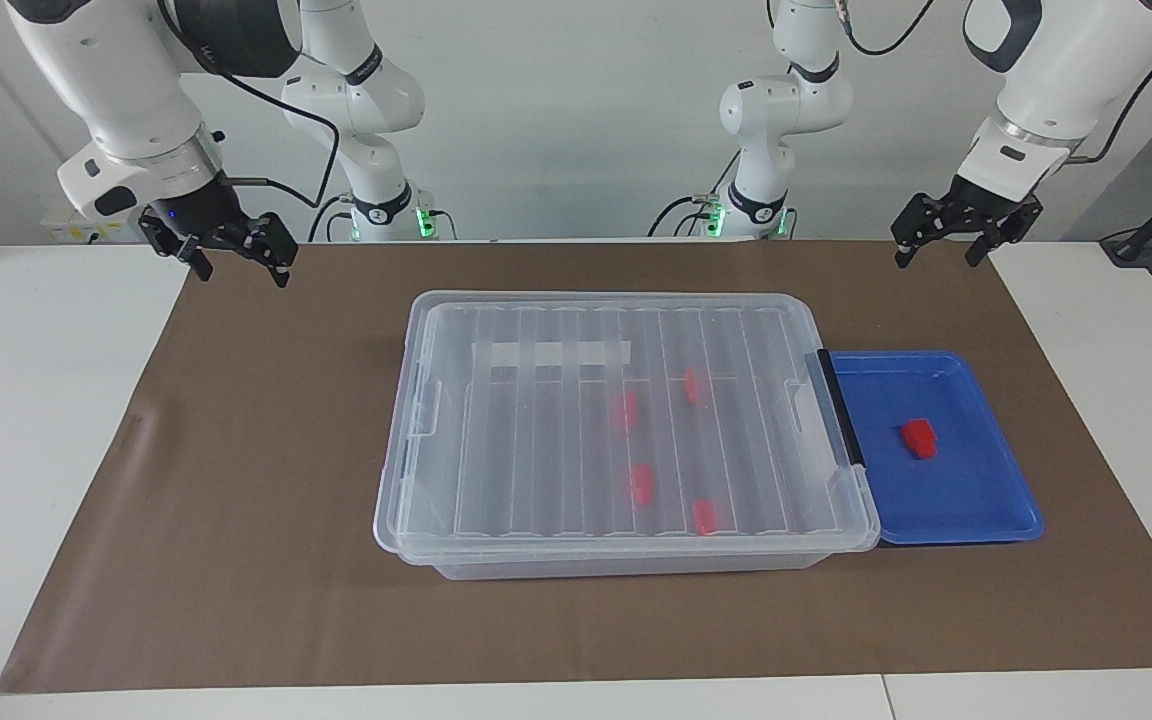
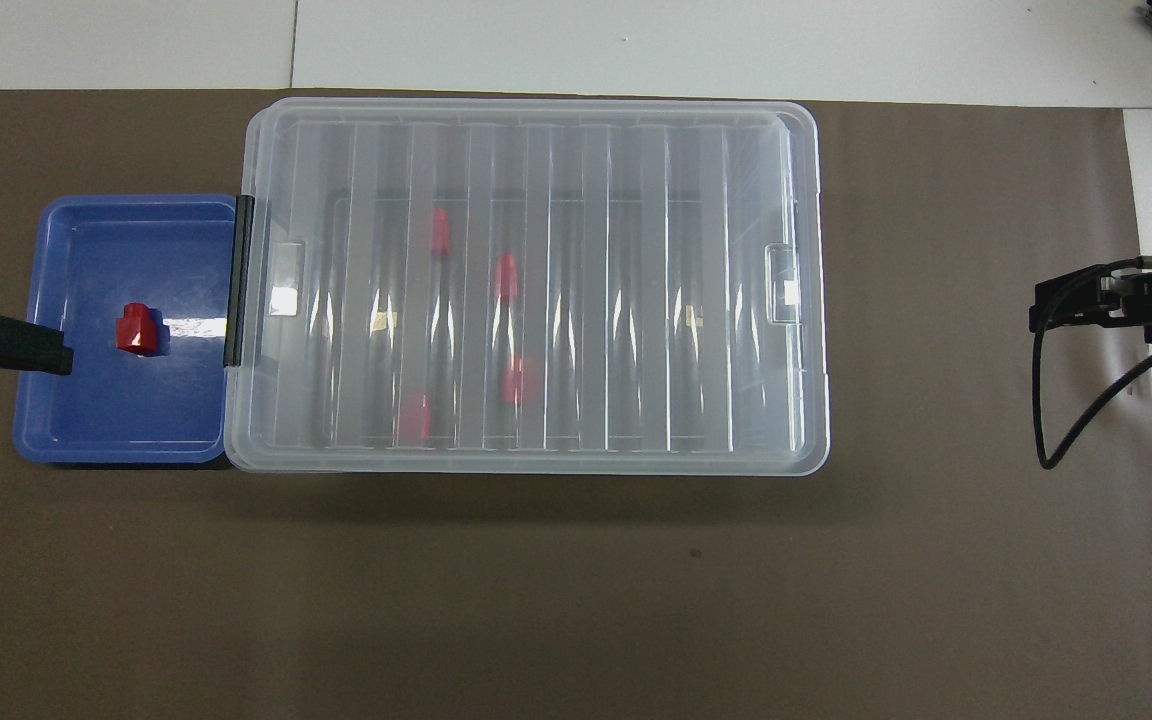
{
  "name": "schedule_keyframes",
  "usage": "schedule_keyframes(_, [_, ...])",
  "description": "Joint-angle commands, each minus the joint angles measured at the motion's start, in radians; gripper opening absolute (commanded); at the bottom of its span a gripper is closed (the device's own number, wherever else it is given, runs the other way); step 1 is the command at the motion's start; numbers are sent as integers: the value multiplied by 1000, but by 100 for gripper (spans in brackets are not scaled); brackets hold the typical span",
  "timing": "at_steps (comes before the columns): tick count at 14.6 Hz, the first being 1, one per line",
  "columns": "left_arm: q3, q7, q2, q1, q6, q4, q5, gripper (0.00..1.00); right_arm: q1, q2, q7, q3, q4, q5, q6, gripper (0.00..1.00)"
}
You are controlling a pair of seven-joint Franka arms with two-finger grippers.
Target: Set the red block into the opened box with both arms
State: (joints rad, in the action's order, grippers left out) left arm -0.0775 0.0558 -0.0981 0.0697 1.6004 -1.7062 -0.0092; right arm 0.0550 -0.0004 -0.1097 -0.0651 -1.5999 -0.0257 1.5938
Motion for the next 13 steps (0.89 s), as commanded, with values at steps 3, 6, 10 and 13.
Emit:
schedule_keyframes(3, [5,-10,-9,-2,6,-1,-17,100,-12,-21,-2,13,-29,20,21,100])
schedule_keyframes(6, [5,-10,-9,-2,4,-1,-17,100,-6,-13,1,13,-49,29,82,100])
schedule_keyframes(10, [7,-10,-9,-2,6,-1,-17,100,57,17,1,13,-155,84,286,100])
schedule_keyframes(13, [7,-10,-9,-1,6,-1,-17,100,101,81,-2,13,-187,90,429,100])
